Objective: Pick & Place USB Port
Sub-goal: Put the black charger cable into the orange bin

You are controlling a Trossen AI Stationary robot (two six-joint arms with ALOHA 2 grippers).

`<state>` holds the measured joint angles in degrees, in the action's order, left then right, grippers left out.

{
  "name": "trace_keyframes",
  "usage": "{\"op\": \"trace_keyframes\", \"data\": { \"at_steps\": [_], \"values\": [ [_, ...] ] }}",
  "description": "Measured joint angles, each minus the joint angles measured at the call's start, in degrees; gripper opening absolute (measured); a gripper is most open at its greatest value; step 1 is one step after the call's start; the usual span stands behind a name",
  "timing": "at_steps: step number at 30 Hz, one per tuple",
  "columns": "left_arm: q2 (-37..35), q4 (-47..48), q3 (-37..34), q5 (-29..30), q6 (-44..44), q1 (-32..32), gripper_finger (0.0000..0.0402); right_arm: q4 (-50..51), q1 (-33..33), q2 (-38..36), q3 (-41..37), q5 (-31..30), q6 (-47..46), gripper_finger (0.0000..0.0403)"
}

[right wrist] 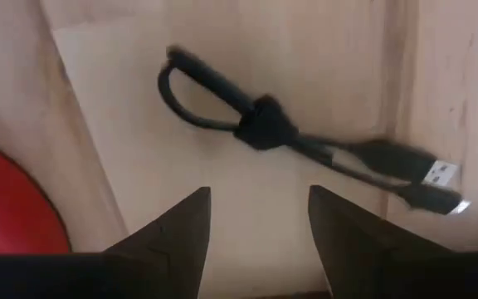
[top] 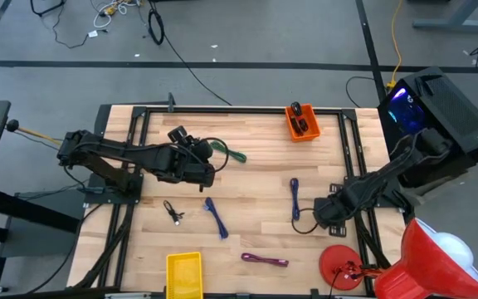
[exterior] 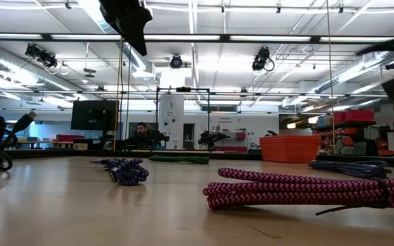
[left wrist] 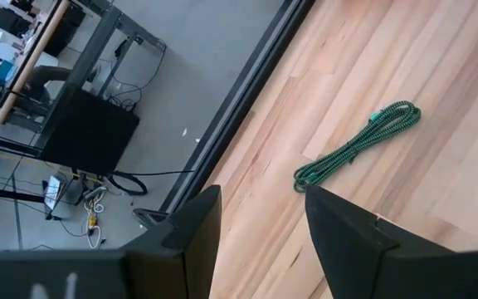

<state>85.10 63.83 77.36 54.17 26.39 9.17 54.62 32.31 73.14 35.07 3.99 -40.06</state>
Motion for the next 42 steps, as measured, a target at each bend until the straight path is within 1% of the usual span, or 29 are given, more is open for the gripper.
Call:
{"op": "trace_keyframes", "data": {
  "at_steps": [8, 13, 18, 21, 25, 31, 36, 38, 40, 42],
  "values": [
    [0.02, -0.2, 0.0, 0.0, -0.04, 0.0, 0.0181, -1.25, 0.05, 0.63, 0.08, -0.07, -1.45, 0.0204],
    [0.02, -0.2, 0.0, 0.0, -0.03, 0.0, 0.0181, -1.37, -0.54, 0.63, 2.16, -0.57, -1.27, 0.0204],
    [0.02, -0.2, 0.0, 0.0, -0.02, 0.0, 0.0181, -1.95, -0.52, 0.61, 4.79, -3.7, 0.37, 0.0204],
    [0.02, -0.17, 0.0, 0.0, 0.0, 0.0, 0.0181, -3.46, -0.52, 0.8, 4.79, -3.69, 0.57, 0.0204],
    [0.02, -0.17, 0.0, 0.0, 0.01, 0.0, 0.0181, -4.08, -0.52, 2.11, 4.79, -3.55, 0.88, 0.0204],
    [0.02, -0.17, 0.0, 0.0, 0.01, 0.0, 0.0181, -8.52, -0.26, 6.56, 4.79, -3.31, 2.86, 0.0204],
    [0.02, -0.15, 0.0, 0.0, 0.01, 0.0, 0.0181, -6.91, -0.19, 8.89, 4.79, -3.0, 4.12, 0.0204],
    [0.02, -0.15, 0.0, -0.01, 0.01, 0.0, 0.0181, -6.87, -0.21, 9.05, 4.79, -3.89, 3.94, 0.0203],
    [0.02, -0.15, 0.0, 0.0, 0.02, 0.0, 0.0181, -6.85, -0.21, 9.07, 4.79, -5.59, 2.72, 0.0198],
    [0.02, -0.16, 0.0, -0.02, 0.03, 0.0, 0.0181, -6.85, -0.22, 9.05, 4.79, -6.01, 2.31, 0.0176]
  ]
}}
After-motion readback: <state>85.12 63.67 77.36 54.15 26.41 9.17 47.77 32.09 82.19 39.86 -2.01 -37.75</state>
